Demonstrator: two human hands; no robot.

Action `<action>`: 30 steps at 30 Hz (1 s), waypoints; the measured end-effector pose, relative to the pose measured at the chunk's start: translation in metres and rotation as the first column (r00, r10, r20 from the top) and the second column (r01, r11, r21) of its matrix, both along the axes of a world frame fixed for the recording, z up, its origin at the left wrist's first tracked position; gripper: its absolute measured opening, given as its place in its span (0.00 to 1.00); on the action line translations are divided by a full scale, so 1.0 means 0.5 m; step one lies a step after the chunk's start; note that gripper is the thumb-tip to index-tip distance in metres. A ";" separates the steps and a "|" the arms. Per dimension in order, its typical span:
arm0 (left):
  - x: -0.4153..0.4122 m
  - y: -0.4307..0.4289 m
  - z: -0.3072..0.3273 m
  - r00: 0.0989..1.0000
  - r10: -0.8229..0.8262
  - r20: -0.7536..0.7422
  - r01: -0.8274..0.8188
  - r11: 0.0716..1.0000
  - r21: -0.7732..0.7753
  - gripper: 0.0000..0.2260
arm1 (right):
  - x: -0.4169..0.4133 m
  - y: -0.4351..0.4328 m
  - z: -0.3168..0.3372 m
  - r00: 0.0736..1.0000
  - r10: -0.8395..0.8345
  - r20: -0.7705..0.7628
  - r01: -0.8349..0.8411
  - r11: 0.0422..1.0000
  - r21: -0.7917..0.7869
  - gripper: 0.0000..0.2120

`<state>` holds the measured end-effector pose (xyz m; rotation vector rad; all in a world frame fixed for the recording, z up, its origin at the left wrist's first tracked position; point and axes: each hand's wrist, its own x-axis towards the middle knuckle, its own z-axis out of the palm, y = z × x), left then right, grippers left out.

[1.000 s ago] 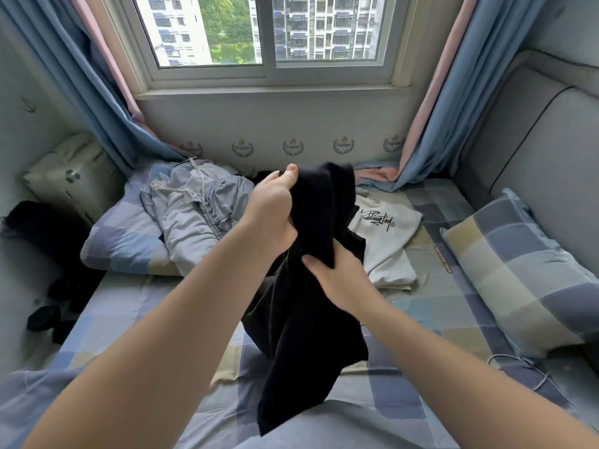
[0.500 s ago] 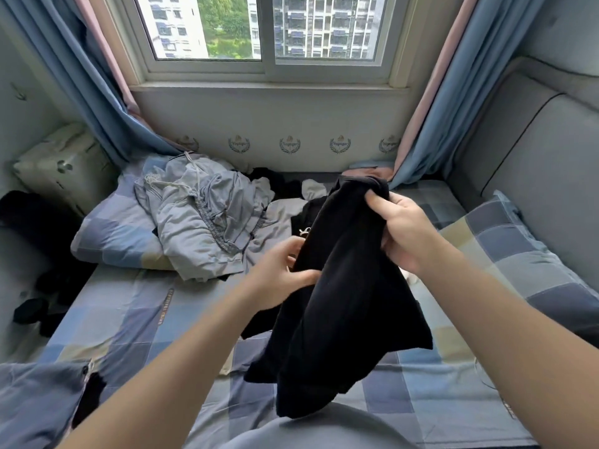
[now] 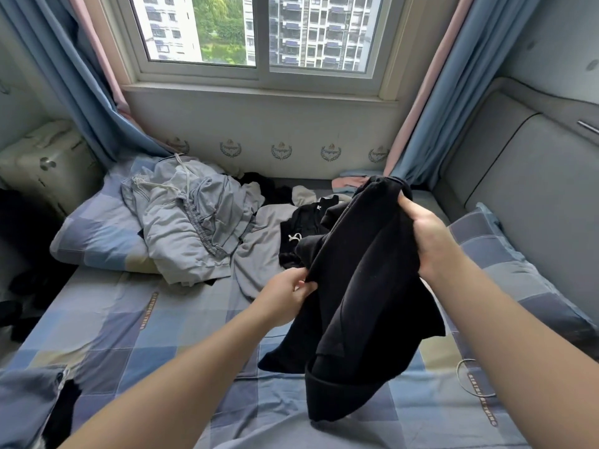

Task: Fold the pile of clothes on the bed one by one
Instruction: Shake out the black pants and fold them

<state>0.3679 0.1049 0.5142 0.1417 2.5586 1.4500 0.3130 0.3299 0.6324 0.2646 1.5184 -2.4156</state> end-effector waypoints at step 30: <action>-0.061 -0.141 0.212 0.906 0.218 -0.363 -0.342 0.882 -0.323 0.22 | 0.049 -0.135 -0.023 0.948 0.300 -0.103 -0.226 0.866 0.446 0.09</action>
